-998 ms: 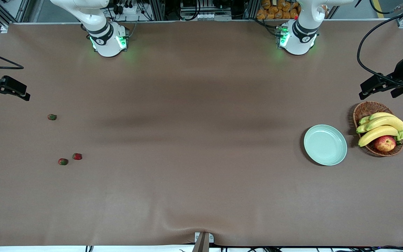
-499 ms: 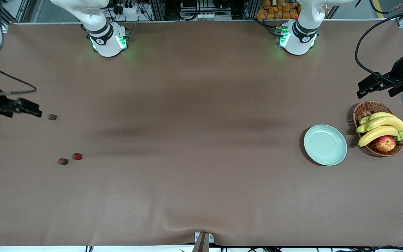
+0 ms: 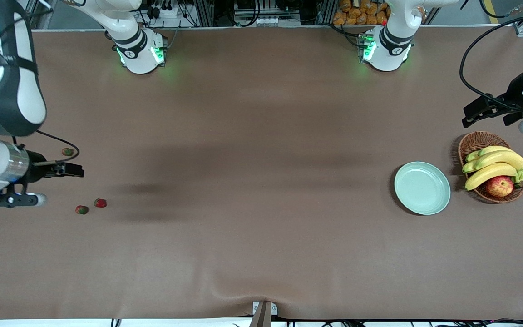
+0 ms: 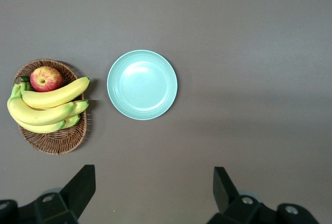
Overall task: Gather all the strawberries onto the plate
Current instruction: 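Reach the right gripper to a red strawberry and grasp it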
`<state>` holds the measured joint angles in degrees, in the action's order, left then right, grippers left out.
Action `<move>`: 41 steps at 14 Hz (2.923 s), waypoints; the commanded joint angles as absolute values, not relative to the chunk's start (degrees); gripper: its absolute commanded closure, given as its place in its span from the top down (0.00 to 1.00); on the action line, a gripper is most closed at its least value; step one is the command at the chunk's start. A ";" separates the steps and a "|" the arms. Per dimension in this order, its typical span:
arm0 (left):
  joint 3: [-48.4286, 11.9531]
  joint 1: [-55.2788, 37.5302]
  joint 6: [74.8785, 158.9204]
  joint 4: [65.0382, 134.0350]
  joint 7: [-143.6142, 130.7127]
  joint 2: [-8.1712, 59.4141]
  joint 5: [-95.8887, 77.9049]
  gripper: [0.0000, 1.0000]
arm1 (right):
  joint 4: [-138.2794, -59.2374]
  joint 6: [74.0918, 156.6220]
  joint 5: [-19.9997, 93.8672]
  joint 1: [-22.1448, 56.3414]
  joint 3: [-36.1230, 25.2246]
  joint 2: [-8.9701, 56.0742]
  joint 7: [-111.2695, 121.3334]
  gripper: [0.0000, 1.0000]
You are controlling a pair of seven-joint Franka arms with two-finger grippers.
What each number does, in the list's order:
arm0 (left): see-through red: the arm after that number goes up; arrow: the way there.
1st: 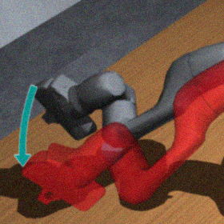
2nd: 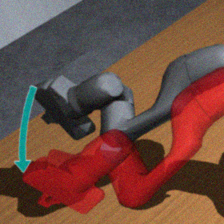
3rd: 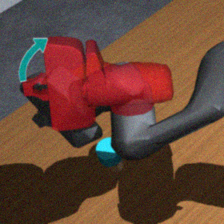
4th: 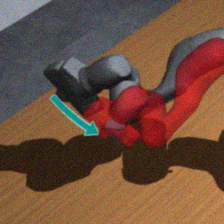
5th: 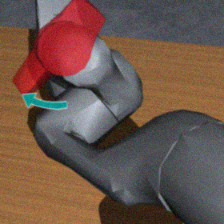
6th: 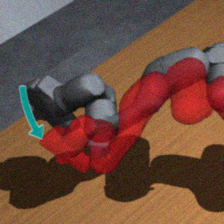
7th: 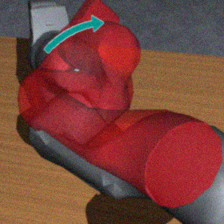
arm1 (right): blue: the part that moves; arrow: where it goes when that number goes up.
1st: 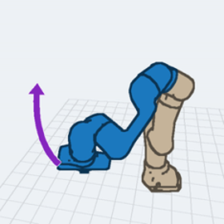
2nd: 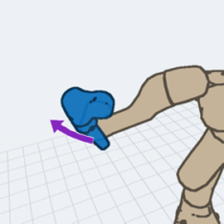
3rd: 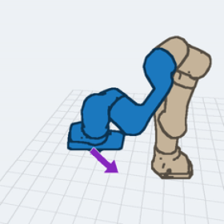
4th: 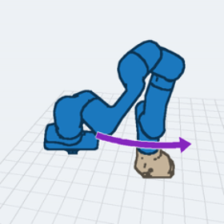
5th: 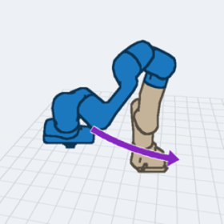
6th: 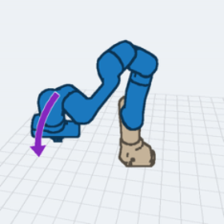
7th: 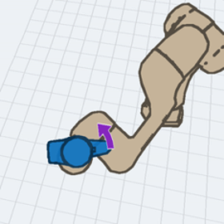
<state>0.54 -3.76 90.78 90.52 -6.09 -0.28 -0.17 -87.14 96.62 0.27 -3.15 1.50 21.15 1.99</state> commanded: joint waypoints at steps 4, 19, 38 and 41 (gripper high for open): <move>0.18 -2.72 89.91 90.35 -5.27 -0.44 -0.70 1.00 | -89.11 102.28 -0.26 -3.87 1.32 28.47 2.90 1.00; 0.18 -3.16 89.91 90.53 -5.27 0.00 -0.79 1.00 | -95.27 124.01 -3.07 -5.45 1.14 37.53 8.44 1.00; 0.18 -3.16 89.91 90.70 -5.19 0.18 -0.79 1.00 | -95.10 128.06 -3.16 -7.12 1.05 40.43 9.67 1.00; 0.17 -3.16 89.91 90.70 -5.19 0.18 -0.79 1.00 | -95.10 128.40 -3.16 -7.12 1.05 40.69 9.67 0.69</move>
<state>0.29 -3.40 90.49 90.96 -5.89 0.21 -0.17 -95.33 127.39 -2.27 -6.12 0.22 39.92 8.83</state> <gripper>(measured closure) 0.000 0.040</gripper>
